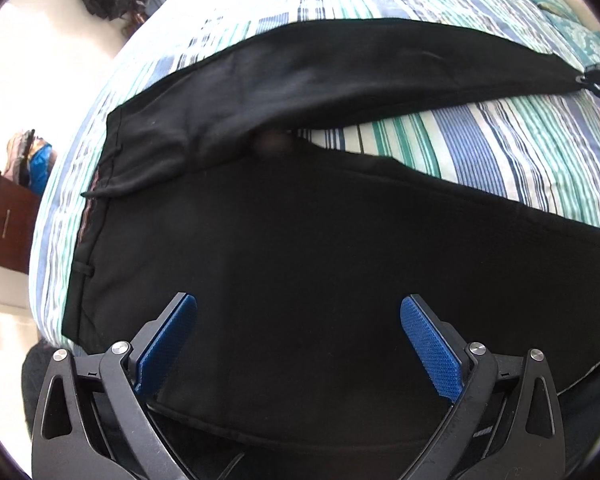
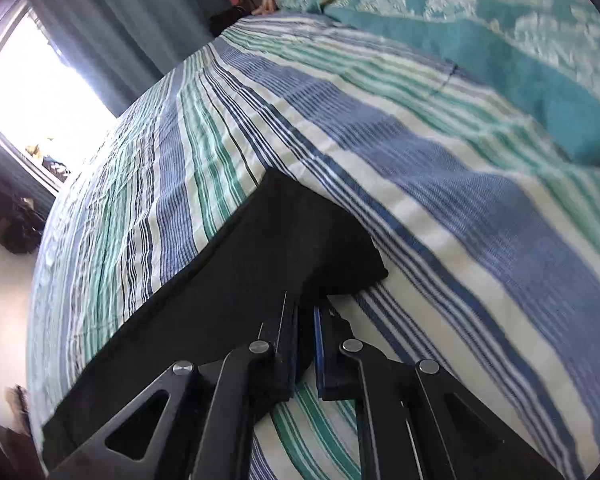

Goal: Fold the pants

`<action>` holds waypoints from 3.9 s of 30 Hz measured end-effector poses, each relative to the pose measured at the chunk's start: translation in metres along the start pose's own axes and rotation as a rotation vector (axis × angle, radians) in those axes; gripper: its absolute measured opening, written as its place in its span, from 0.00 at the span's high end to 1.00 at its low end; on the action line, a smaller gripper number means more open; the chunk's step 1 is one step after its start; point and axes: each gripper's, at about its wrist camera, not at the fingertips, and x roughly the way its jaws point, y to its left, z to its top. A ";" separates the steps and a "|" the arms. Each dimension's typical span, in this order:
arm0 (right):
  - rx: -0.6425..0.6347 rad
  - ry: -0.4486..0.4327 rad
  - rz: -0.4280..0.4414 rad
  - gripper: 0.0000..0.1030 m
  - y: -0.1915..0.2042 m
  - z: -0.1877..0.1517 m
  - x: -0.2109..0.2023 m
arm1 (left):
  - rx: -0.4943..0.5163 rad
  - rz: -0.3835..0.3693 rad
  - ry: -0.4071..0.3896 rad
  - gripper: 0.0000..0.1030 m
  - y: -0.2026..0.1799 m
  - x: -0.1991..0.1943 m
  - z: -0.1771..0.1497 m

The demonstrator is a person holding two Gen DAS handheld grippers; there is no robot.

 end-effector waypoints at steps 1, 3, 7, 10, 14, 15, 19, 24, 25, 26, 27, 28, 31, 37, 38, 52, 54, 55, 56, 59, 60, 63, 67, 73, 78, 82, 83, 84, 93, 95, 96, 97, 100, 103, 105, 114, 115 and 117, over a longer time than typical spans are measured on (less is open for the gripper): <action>-0.075 -0.036 -0.074 0.94 0.003 -0.002 -0.008 | 0.000 0.002 -0.014 0.01 0.002 0.000 0.002; -0.216 -0.018 -0.239 0.68 0.003 -0.014 -0.005 | 0.000 0.001 -0.032 0.01 0.008 0.005 0.017; -0.260 -0.109 -0.351 0.36 0.003 -0.030 -0.036 | -0.031 -0.028 -0.158 0.01 0.026 0.015 0.083; -0.224 -0.183 -0.215 0.24 0.019 -0.063 -0.085 | -0.060 0.021 -0.223 0.01 0.027 0.045 0.137; -0.179 -0.182 0.001 0.21 0.035 -0.130 -0.140 | 0.050 0.080 -0.027 0.00 0.012 0.130 0.169; -0.168 -0.176 0.050 0.21 0.037 -0.150 -0.150 | 0.026 0.033 -0.046 0.00 0.020 0.130 0.169; -0.168 -0.174 0.081 0.14 0.030 -0.227 -0.195 | -0.058 0.074 -0.022 0.00 0.061 0.119 0.160; -0.038 -0.020 0.004 0.12 -0.018 -0.270 -0.212 | -0.200 0.104 0.005 0.00 0.137 0.115 0.127; -0.014 -0.008 -0.035 0.12 -0.031 -0.276 -0.214 | -0.239 0.083 -0.003 0.00 0.151 0.108 0.118; 0.014 -0.003 -0.096 0.12 -0.046 -0.282 -0.217 | -0.282 0.009 -0.032 0.00 0.163 0.099 0.107; 0.052 -0.005 -0.156 0.12 -0.062 -0.287 -0.222 | -0.324 -0.025 -0.040 0.01 0.171 0.089 0.095; 0.093 -0.009 -0.199 0.12 -0.077 -0.292 -0.225 | -0.344 -0.012 -0.042 0.01 0.173 0.080 0.083; 0.198 0.010 -0.213 0.12 -0.102 -0.300 -0.227 | -0.268 -0.103 -0.097 0.01 0.146 0.057 0.048; -0.024 0.075 -0.090 0.04 -0.026 -0.337 -0.223 | 0.080 -0.053 -0.133 0.00 0.045 0.079 0.014; -0.065 0.084 -0.075 0.03 -0.011 -0.347 -0.221 | 0.094 -0.021 -0.192 0.00 0.039 0.075 0.011; -0.326 0.041 -0.075 0.00 0.054 -0.381 -0.202 | -0.194 -0.183 -0.275 0.00 0.140 0.132 0.077; -0.331 0.029 -0.080 0.00 0.055 -0.382 -0.201 | -0.170 -0.149 -0.275 0.00 0.135 0.134 0.083; -0.333 0.023 -0.082 0.00 0.056 -0.382 -0.200 | -0.162 -0.135 -0.270 0.00 0.125 0.132 0.074; -0.334 0.018 -0.082 0.00 0.056 -0.384 -0.201 | -0.159 -0.129 -0.270 0.00 0.124 0.133 0.077; -0.340 0.004 -0.087 0.00 0.056 -0.386 -0.201 | -0.160 -0.132 -0.270 0.00 0.109 0.129 0.075; -0.342 0.001 -0.088 0.00 0.057 -0.386 -0.201 | -0.159 -0.129 -0.270 0.00 0.107 0.132 0.081; -0.346 -0.005 -0.088 0.00 0.057 -0.388 -0.202 | -0.162 -0.133 -0.271 0.00 0.114 0.122 0.057; -0.351 -0.008 -0.087 0.00 0.057 -0.388 -0.202 | -0.162 -0.134 -0.269 0.00 0.115 0.119 0.053; -0.351 -0.008 -0.087 0.00 0.057 -0.388 -0.202 | -0.161 -0.132 -0.270 0.00 0.114 0.117 0.052; -0.350 -0.006 -0.086 0.00 0.057 -0.388 -0.202 | -0.161 -0.133 -0.270 0.00 0.115 0.118 0.054; -0.360 -0.007 -0.077 0.00 0.056 -0.389 -0.202 | -0.161 -0.132 -0.270 0.00 0.115 0.118 0.053; -0.364 -0.010 -0.075 0.00 0.055 -0.389 -0.202 | -0.161 -0.132 -0.270 0.00 0.115 0.118 0.054; -0.367 -0.011 -0.072 0.00 0.055 -0.390 -0.202 | -0.161 -0.132 -0.270 0.00 0.115 0.118 0.054; -0.371 -0.004 -0.066 0.00 0.055 -0.389 -0.203 | -0.161 -0.132 -0.270 0.00 0.115 0.118 0.054; -0.371 -0.003 -0.065 0.00 0.055 -0.389 -0.203 | -0.162 -0.132 -0.270 0.00 0.115 0.118 0.053; -0.371 -0.004 -0.065 0.00 0.055 -0.389 -0.203 | -0.162 -0.132 -0.270 0.00 0.115 0.118 0.053; -0.372 -0.004 -0.065 0.00 0.055 -0.389 -0.203 | -0.162 -0.132 -0.270 0.00 0.115 0.118 0.053; -0.372 -0.005 -0.064 0.00 0.055 -0.389 -0.203 | -0.162 -0.132 -0.270 0.00 0.115 0.118 0.053; -0.372 -0.005 -0.065 0.00 0.055 -0.389 -0.203 | -0.162 -0.132 -0.270 0.00 0.115 0.118 0.053; -0.372 -0.005 -0.065 0.00 0.055 -0.389 -0.203 | -0.162 -0.132 -0.270 0.00 0.115 0.118 0.053; -0.372 -0.005 -0.065 0.00 0.055 -0.389 -0.203 | -0.162 -0.133 -0.270 0.00 0.115 0.118 0.053; -0.372 -0.006 -0.065 0.00 0.055 -0.389 -0.203 | -0.162 -0.132 -0.270 0.00 0.115 0.118 0.053; -0.372 -0.006 -0.065 0.00 0.055 -0.390 -0.203 | -0.162 -0.132 -0.270 0.00 0.115 0.118 0.053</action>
